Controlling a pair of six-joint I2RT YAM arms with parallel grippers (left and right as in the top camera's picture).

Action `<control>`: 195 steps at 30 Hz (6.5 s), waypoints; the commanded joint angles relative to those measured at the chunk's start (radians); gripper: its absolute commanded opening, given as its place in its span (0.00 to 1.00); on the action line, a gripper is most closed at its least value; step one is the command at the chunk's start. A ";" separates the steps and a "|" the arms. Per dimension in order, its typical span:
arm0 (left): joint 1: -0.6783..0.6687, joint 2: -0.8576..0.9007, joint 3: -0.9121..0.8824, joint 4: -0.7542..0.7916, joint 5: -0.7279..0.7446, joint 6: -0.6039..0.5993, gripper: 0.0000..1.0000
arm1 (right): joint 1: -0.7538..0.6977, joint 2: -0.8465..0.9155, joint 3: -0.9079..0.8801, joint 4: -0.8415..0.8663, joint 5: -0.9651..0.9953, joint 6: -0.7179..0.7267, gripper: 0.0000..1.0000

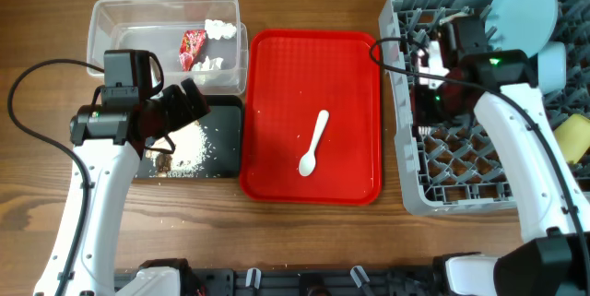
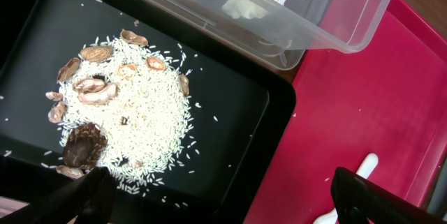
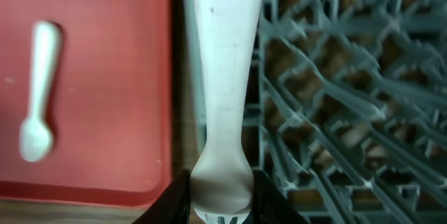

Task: Sort waste into correct bins and load items into the dishwasher rack
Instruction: 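Carry the fork with the right gripper and drop it into the rack, then reach the right gripper to the white spoon and grasp it, then carry the spoon with the right gripper and insert it into the rack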

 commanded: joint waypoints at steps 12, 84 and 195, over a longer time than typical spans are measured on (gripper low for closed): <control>0.005 -0.010 0.011 0.002 0.002 -0.003 1.00 | -0.020 -0.002 -0.150 0.040 0.024 0.042 0.24; 0.005 -0.010 0.011 0.002 0.002 -0.002 1.00 | 0.387 0.460 -0.018 0.160 0.058 0.458 0.40; -0.129 0.022 0.011 0.142 0.084 0.164 1.00 | -0.058 0.050 -0.008 0.481 -0.378 -0.053 0.89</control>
